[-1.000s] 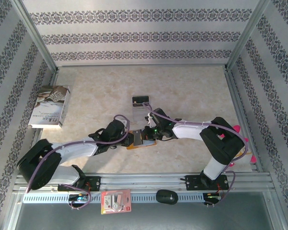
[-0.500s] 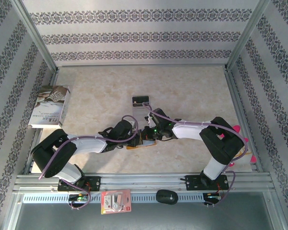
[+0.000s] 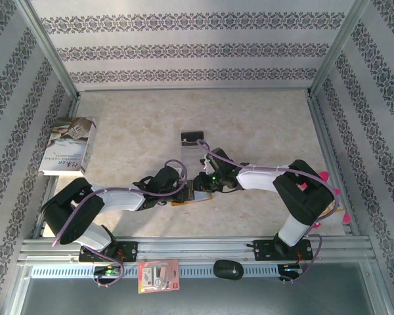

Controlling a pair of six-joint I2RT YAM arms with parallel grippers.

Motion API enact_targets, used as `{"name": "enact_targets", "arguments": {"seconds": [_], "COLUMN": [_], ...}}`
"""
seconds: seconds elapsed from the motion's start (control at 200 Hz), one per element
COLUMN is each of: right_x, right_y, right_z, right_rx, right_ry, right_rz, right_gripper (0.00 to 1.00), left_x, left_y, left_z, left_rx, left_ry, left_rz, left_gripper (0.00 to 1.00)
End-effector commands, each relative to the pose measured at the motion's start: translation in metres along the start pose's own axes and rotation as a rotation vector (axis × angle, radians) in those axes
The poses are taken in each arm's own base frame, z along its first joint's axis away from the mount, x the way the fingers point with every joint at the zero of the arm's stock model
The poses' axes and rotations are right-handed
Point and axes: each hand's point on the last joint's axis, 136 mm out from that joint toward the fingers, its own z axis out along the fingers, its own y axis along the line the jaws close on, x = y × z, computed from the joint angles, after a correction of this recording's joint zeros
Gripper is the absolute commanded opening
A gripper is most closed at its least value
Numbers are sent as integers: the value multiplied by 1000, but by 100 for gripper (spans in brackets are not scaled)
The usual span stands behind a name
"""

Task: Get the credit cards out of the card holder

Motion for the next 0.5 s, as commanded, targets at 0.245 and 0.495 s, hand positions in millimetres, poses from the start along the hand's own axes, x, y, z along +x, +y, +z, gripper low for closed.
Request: {"name": "enact_targets", "arguments": {"seconds": [0.245,0.495], "right_x": [-3,-3], "right_y": [2,12], "right_z": [8,13], "right_rx": [-12,-61], "right_ry": [19,43], "right_rz": [-8,-35], "right_gripper": [19,18], "left_x": [24,18], "left_y": [27,23], "left_z": [-2,-6], "left_rx": [-62,-24], "left_ry": [60,44], "left_rz": [-54,-76], "left_gripper": [12,15]}}
